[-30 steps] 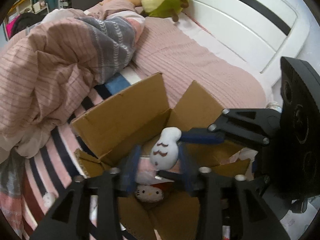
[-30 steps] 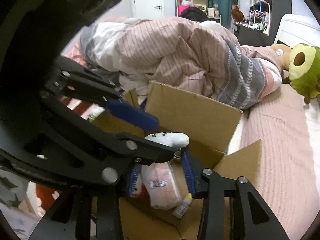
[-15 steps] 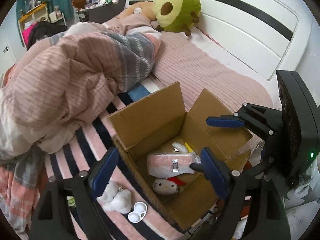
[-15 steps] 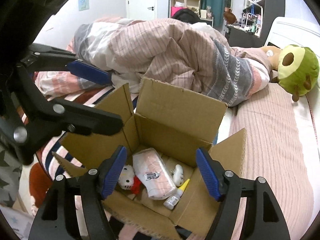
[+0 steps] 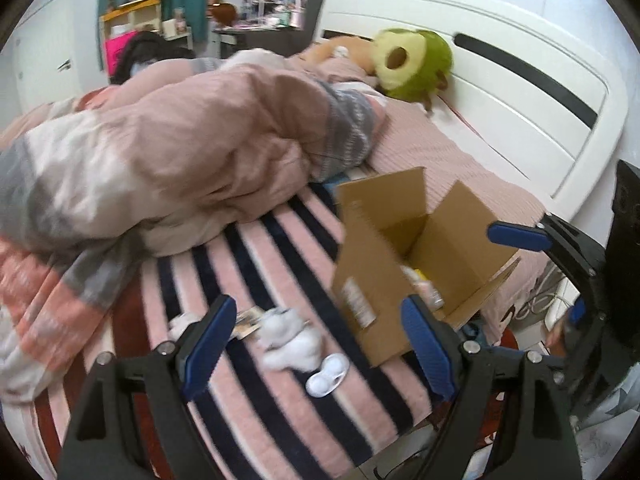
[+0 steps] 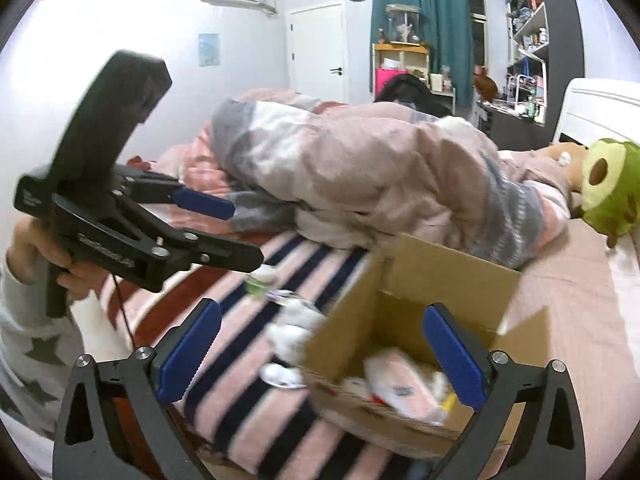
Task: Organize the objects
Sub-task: 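Move the right tool back and grasp the white lens case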
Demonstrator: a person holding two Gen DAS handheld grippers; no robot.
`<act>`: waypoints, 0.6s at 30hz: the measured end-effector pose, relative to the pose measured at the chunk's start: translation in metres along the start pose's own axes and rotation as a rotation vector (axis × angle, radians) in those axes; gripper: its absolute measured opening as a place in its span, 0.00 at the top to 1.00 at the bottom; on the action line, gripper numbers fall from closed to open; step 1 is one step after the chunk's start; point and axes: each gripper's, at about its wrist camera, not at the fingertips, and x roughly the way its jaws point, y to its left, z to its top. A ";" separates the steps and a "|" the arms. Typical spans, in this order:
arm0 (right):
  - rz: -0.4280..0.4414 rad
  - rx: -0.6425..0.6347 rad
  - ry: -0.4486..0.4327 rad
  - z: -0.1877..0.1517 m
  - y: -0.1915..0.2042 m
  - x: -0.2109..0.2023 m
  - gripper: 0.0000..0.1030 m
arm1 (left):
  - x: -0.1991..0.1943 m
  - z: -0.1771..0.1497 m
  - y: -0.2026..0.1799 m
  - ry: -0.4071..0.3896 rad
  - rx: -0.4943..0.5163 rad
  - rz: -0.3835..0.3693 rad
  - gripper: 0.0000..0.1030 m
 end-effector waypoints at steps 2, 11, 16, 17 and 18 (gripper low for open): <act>0.007 -0.005 0.000 0.003 0.017 0.005 0.01 | -0.009 -0.013 0.016 -0.012 -0.023 0.019 0.20; 0.065 0.029 -0.017 -0.013 0.074 0.038 0.00 | -0.022 -0.076 0.073 -0.035 -0.151 0.078 0.20; 0.150 0.066 0.045 -0.038 0.092 0.070 0.01 | -0.013 -0.107 0.091 -0.029 -0.205 0.110 0.20; 0.140 0.082 0.058 -0.044 0.094 0.078 0.01 | -0.011 -0.113 0.094 -0.026 -0.218 0.113 0.20; 0.123 0.097 0.071 -0.050 0.095 0.086 0.01 | -0.008 -0.118 0.096 -0.023 -0.232 0.115 0.20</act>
